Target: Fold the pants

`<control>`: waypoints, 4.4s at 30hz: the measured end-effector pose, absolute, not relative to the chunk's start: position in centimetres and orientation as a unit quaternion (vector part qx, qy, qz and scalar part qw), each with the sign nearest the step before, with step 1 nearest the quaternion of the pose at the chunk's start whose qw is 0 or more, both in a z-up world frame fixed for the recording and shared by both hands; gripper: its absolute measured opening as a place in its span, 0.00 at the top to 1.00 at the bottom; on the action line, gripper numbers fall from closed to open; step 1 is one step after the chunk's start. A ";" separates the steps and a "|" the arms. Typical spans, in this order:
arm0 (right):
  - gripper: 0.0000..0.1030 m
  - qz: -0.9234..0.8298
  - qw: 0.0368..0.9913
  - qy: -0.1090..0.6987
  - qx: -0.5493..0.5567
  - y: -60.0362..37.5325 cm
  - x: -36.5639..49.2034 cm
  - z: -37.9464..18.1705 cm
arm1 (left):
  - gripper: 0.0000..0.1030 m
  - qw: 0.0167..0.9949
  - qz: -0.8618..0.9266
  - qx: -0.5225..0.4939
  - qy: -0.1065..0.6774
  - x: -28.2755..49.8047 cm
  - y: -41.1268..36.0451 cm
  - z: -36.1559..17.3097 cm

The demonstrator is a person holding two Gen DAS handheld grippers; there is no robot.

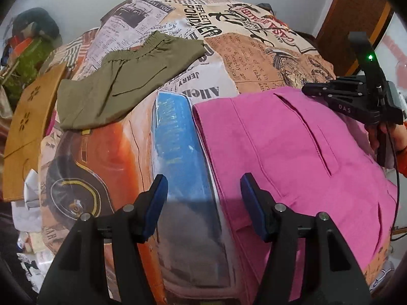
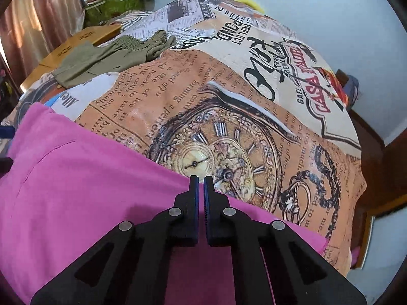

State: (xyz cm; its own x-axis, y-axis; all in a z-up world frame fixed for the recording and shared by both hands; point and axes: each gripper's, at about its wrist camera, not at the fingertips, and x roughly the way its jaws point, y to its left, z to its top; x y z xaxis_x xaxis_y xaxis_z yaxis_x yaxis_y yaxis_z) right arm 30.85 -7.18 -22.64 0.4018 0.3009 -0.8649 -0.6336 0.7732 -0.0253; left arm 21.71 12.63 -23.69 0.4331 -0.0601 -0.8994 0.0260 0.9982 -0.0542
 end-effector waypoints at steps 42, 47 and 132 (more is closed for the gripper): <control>0.60 0.235 0.832 0.498 -0.071 -20.0 21.6 -19.2 | 0.30 0.885 0.032 -0.001 0.464 22.8 12.5 -17.4; 0.60 0.253 0.850 0.461 -0.038 -19.6 20.4 -15.7 | 0.30 0.893 0.014 -0.056 0.446 19.6 11.5 -14.6; 0.54 0.337 0.825 0.453 -0.032 -13.0 13.8 -18.3 | 0.76 0.928 0.092 0.025 0.361 11.9 6.3 -12.9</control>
State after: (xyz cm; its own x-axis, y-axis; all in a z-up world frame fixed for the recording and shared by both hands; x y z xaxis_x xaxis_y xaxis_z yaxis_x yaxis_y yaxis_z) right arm 13.83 -12.97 -18.35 0.3627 0.5264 -0.7690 -0.5843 0.7713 0.2524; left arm 11.94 6.29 -12.94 0.7227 0.1893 -0.6648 -0.1535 0.9817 0.1126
